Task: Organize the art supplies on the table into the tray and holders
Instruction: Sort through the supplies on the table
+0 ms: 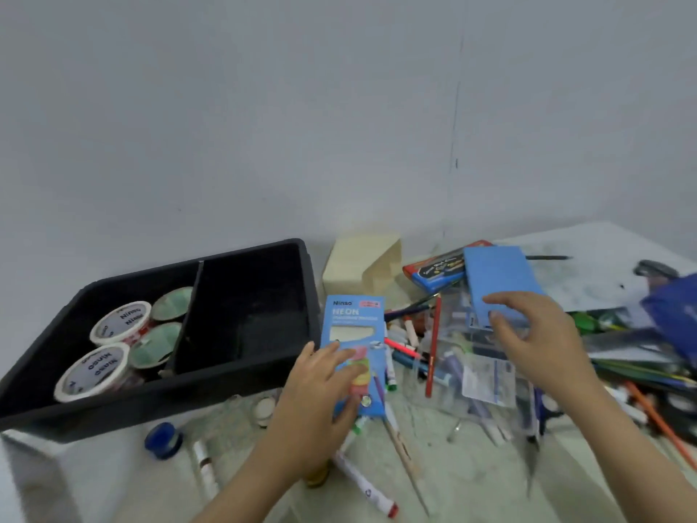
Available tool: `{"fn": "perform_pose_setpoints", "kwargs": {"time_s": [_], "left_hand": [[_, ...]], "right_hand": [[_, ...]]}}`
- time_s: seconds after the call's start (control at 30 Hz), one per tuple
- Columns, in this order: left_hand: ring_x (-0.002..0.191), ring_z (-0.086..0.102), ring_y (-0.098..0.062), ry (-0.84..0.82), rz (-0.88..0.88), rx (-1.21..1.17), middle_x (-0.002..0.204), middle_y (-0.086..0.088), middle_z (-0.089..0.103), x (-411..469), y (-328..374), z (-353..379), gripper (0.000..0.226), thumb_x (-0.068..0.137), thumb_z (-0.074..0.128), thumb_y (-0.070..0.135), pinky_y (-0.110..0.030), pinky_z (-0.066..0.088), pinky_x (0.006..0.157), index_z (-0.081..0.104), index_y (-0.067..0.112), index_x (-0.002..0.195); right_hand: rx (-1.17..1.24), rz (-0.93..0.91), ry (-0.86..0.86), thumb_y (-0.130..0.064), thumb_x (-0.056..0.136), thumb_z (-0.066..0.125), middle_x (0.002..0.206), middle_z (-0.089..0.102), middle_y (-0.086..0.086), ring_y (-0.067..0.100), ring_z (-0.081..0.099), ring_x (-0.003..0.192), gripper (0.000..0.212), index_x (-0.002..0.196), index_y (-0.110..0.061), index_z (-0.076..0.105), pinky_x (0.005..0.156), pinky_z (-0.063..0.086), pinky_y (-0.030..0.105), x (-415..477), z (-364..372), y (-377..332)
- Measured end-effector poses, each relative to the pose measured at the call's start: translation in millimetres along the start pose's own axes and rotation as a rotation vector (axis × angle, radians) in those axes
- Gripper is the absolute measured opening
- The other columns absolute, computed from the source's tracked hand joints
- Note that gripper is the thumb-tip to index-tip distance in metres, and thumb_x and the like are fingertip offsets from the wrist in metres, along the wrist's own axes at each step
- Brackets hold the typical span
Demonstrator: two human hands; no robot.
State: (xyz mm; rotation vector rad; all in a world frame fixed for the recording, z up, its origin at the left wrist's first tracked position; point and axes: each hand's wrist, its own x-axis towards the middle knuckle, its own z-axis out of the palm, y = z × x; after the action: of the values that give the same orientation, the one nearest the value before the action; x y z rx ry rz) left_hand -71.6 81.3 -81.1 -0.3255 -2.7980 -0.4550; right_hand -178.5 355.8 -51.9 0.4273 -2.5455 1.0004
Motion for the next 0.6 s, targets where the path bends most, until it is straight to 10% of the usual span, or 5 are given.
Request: {"fn": "perform_pose_setpoints", "kwargs": {"time_s": [0.33,0.6], "left_hand": [[0.113,0.055,-0.018,0.013,-0.194,0.014,0.112,0.001,0.065,15.0,35.2,43.9,0.03,0.072,0.06,0.03,-0.05,0.043,0.097,0.068,0.02,0.1],[0.103,0.061,-0.031,0.118,-0.352,0.063,0.103,-0.005,0.068,31.8,64.4,49.9,0.024,0.081,0.061,0.023,-0.041,0.044,0.084,0.07,0.009,0.098]], "right_hand": [[-0.049,-0.092,-0.057,-0.029,0.085,0.053,0.097,0.055,-0.02,0.015,0.054,0.096,0.033,0.113,-0.018,0.065,0.084,0.036,0.029,-5.7,-57.8,61.9],[-0.466,0.132,0.065,-0.032,0.079,0.067,0.137,0.048,0.02,0.042,0.038,0.129,0.049,0.127,-0.021,0.057,0.104,0.024,0.058,-7.7,-101.1,136.6]]}}
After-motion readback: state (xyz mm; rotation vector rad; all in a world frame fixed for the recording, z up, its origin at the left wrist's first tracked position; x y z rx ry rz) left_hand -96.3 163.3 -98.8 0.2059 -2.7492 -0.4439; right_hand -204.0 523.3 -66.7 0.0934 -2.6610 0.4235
